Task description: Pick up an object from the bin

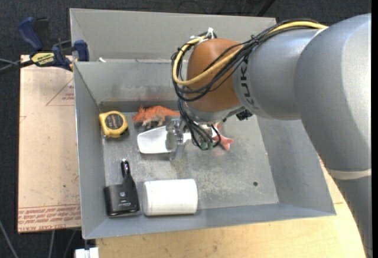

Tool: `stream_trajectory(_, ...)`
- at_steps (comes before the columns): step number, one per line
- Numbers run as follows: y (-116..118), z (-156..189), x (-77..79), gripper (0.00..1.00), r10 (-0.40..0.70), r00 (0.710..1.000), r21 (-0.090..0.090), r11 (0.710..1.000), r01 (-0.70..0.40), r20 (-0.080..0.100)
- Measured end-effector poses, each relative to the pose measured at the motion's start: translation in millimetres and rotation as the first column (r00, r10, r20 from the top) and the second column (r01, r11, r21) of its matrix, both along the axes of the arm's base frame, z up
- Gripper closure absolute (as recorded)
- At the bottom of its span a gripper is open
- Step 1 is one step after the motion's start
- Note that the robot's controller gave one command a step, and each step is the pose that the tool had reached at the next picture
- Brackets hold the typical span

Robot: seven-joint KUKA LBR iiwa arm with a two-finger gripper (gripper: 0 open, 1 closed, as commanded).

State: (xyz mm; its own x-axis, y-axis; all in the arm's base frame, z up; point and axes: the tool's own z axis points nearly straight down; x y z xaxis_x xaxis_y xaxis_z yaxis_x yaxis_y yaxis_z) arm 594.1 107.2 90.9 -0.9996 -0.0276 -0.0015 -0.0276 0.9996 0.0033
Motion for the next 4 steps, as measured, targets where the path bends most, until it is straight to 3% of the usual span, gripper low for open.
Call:
stream_trajectory(1,0,1,-0.2,1.00,0.002,1.000,0.000,1.000,-0.002,-0.001)
stream_trajectory(2,-17,56,-0.1,1.00,0.099,0.995,0.001,0.995,-0.099,-0.003)
stream_trajectory(3,-11,97,5.1,1.00,0.027,1.000,0.000,1.000,-0.027,0.003)
stream_trajectory(4,-5,117,-1.0,1.00,0.009,1.000,0.002,1.000,-0.009,0.001)
